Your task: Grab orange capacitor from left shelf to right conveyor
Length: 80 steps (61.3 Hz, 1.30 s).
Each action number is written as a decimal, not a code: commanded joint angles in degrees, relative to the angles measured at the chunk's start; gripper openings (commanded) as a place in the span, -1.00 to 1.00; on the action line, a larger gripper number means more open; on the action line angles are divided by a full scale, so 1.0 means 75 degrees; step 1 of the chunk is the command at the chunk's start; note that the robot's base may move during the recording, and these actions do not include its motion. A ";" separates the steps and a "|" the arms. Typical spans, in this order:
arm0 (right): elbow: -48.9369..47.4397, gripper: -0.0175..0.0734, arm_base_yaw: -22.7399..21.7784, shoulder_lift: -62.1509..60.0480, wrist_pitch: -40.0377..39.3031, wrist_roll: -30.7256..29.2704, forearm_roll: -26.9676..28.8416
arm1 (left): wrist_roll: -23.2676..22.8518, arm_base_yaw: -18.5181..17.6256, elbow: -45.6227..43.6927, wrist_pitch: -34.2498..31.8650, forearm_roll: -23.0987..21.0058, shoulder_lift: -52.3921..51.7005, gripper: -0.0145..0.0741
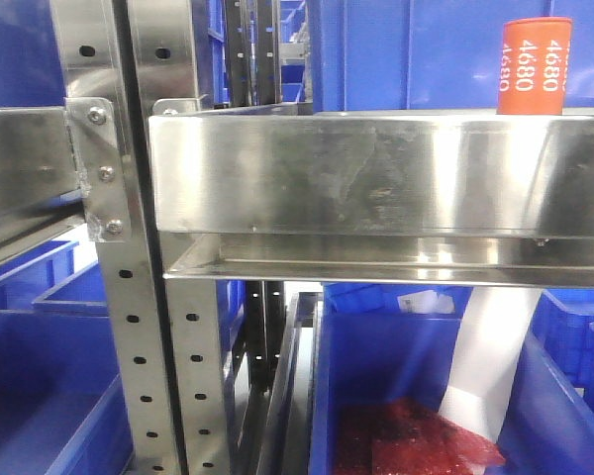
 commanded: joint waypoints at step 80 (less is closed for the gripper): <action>-0.0800 -0.47 0.0125 0.0794 -0.1077 0.0425 -0.0807 | -0.0011 -0.0026 -0.0036 -0.0684 -0.0014 -0.0088 -0.96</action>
